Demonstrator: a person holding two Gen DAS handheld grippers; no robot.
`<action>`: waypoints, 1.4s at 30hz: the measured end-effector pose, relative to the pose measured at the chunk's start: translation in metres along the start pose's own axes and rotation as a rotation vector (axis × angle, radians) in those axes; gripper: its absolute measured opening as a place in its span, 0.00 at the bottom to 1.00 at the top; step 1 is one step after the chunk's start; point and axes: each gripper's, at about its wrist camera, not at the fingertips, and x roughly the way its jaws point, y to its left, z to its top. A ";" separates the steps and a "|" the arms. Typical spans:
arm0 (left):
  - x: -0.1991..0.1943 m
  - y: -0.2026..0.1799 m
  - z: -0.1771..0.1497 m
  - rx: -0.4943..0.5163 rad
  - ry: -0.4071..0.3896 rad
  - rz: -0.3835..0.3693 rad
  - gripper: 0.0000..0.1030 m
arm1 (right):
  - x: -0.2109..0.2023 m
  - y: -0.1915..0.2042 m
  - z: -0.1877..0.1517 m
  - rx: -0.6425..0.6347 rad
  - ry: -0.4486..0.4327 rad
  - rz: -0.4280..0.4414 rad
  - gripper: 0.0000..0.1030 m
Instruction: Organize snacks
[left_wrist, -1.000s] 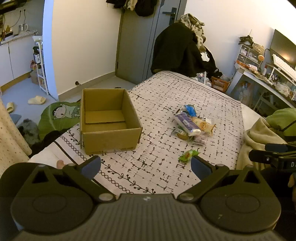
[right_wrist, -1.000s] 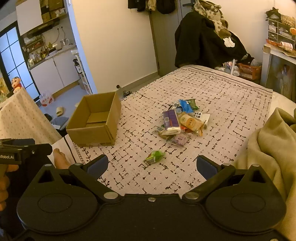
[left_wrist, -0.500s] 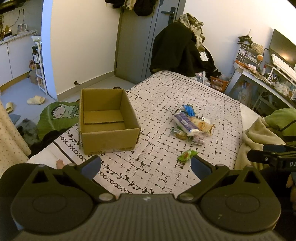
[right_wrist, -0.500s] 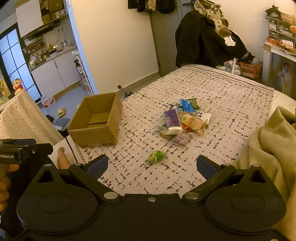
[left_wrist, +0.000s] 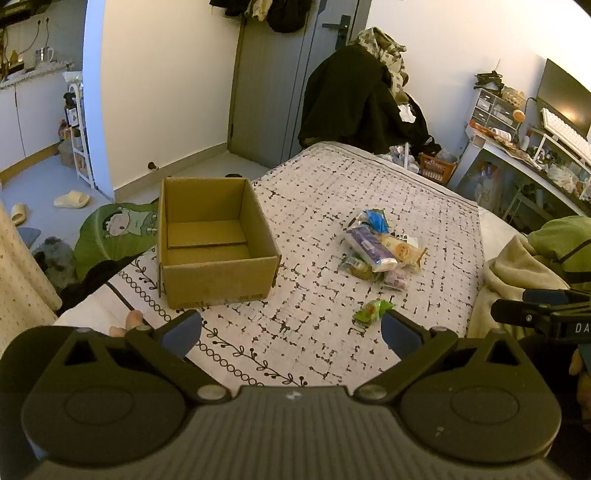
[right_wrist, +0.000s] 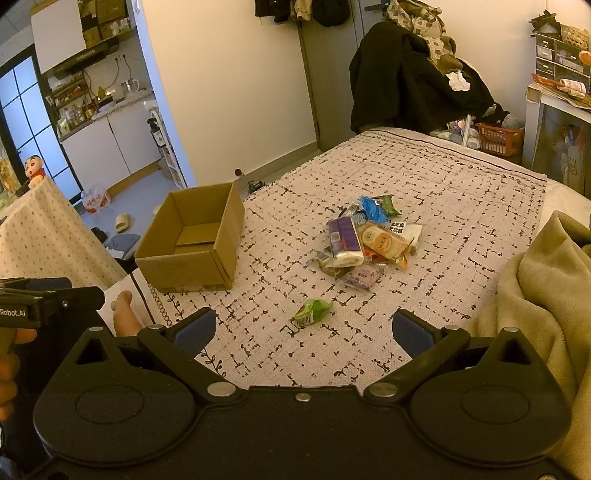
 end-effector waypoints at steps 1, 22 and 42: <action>0.000 0.000 -0.001 -0.002 0.001 -0.001 0.99 | 0.000 0.000 0.000 -0.001 0.001 -0.001 1.00; 0.004 0.005 -0.002 -0.017 0.002 0.004 0.99 | 0.013 -0.002 0.011 0.039 0.089 -0.034 1.00; 0.051 -0.010 0.006 -0.051 -0.022 -0.044 0.97 | 0.058 -0.039 0.055 0.226 0.081 -0.040 0.99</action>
